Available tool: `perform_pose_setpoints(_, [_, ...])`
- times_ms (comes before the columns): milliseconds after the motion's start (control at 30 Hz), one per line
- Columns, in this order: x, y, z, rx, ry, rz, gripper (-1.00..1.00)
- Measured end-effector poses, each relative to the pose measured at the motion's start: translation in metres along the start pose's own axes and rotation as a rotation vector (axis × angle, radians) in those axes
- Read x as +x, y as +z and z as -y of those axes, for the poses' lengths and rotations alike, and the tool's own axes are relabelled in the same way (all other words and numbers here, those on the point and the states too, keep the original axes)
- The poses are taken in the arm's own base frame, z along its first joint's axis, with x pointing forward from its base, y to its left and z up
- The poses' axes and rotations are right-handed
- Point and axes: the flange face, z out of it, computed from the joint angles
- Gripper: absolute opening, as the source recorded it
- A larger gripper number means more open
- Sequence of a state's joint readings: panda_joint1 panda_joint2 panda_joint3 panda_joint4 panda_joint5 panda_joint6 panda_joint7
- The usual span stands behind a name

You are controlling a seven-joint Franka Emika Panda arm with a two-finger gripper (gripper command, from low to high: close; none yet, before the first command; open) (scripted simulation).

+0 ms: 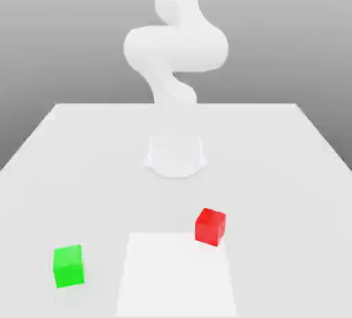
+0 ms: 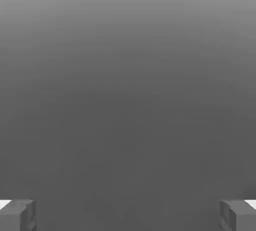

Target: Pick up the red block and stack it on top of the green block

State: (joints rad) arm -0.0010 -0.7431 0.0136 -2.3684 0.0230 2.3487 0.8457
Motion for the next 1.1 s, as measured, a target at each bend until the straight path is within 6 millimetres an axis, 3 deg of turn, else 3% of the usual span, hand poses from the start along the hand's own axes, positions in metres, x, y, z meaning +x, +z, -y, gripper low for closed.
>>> perform_pose_setpoints(133, [-0.039,0.095,-0.022,-0.102,0.091,0.110,0.00])
perform_pose_setpoints(300, [-0.108,0.192,-0.069,-0.253,0.194,0.222,0.00])
perform_pose_setpoints(433, [-0.176,0.250,-0.125,-0.404,0.272,0.292,0.00])
perform_pose_setpoints(600, [-0.266,0.307,-0.212,-0.606,0.357,0.347,0.00])
perform_pose_setpoints(800, [-0.298,0.345,-0.248,-0.634,0.371,0.357,0.00])
perform_pose_setpoints(833, [-0.301,0.348,-0.251,-0.634,0.371,0.357,-1.00])
perform_pose_setpoints(1100, [-0.298,0.344,-0.247,-0.633,0.370,0.356,-1.00])
